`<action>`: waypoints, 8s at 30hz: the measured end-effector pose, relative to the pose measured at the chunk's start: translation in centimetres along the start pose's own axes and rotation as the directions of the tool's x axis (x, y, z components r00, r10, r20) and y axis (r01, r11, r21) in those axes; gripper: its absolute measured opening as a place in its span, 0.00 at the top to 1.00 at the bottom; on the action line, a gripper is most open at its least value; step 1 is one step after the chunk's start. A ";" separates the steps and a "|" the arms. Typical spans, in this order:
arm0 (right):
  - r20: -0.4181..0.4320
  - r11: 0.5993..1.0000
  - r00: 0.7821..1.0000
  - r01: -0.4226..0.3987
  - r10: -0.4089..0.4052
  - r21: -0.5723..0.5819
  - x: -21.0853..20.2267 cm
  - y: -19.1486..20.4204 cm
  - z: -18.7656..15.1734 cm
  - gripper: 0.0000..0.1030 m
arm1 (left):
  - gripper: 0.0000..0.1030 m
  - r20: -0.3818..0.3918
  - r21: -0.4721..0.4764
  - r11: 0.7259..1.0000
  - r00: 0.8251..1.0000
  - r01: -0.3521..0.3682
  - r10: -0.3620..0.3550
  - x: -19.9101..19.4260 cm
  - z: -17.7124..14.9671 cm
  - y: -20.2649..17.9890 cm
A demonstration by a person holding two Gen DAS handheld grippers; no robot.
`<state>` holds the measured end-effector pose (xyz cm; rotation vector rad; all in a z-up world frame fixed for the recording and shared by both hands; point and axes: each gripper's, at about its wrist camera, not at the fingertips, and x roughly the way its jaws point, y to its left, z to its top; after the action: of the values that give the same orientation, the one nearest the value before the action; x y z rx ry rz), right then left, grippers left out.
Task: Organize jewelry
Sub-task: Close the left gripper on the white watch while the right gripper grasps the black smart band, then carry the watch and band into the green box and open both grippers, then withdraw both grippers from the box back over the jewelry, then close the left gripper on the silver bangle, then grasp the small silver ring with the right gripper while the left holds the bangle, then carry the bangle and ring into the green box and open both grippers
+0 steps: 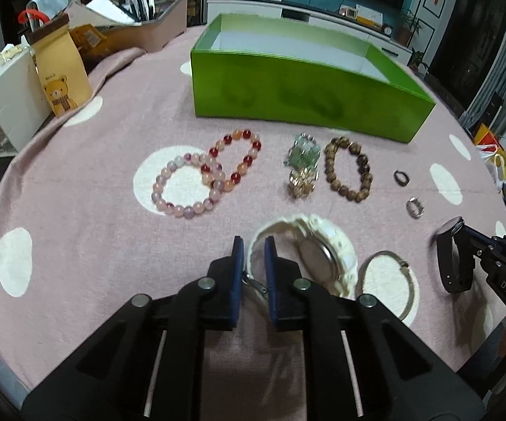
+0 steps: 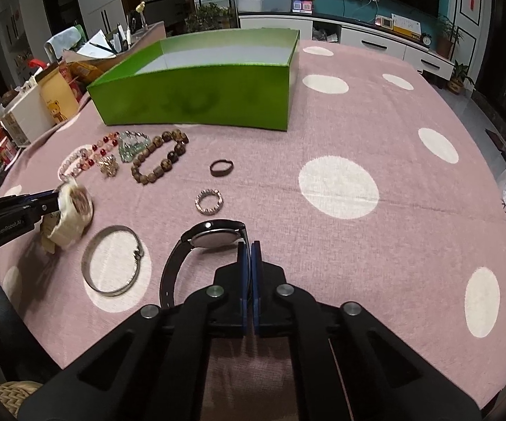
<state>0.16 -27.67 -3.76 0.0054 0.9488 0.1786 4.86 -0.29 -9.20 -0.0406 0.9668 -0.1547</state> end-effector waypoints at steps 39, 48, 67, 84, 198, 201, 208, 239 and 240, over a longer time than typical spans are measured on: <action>0.176 1.000 0.984 0.014 -0.009 -0.024 4.7 0.0 17.7 0.98 | 0.88 0.143 0.029 0.995 0.986 -0.096 0.091 3.7 17.9 -0.1; 0.070 1.000 0.997 -0.020 0.021 -0.012 9.6 0.2 19.3 0.98 | 0.91 0.115 0.025 0.993 0.987 -0.114 0.111 6.4 19.5 -0.3; 0.131 0.995 0.991 -0.050 0.039 0.081 2.7 -2.6 13.4 0.51 | 0.31 0.135 -0.092 0.986 0.979 -0.140 0.151 0.6 14.8 6.0; 0.078 0.988 0.992 -0.111 0.103 0.108 -1.9 -1.7 5.2 0.51 | 0.31 0.025 -0.176 0.980 0.995 -0.094 0.100 -2.1 3.8 8.2; 0.073 0.995 0.997 -0.008 0.015 -0.102 2.8 4.4 2.3 0.80 | 0.97 0.098 0.037 0.993 0.988 0.113 -0.116 -2.9 2.0 -0.5; 0.109 0.996 0.994 -0.011 0.021 -0.094 1.5 4.1 2.7 0.80 | 0.97 0.106 0.041 0.993 0.988 0.107 -0.111 -3.3 2.2 -0.7; 0.190 0.996 0.981 -0.024 0.039 -0.084 -1.4 3.8 3.6 0.80 | 0.97 0.134 0.053 0.994 0.986 0.096 -0.102 -4.3 3.2 -1.2; 0.352 0.999 0.935 -0.036 0.042 -0.025 0.3 1.3 15.6 0.80 | 0.97 0.230 0.098 0.994 0.973 -0.041 0.017 1.3 17.8 -3.5; 0.348 0.999 0.937 -0.036 0.041 -0.021 0.9 1.3 16.2 0.80 | 0.97 0.223 0.097 0.994 0.974 -0.047 0.024 1.8 18.0 -3.5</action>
<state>13.57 -25.03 5.10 0.0411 0.5930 0.2126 20.23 -4.62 -0.09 0.0528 0.7349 -0.1627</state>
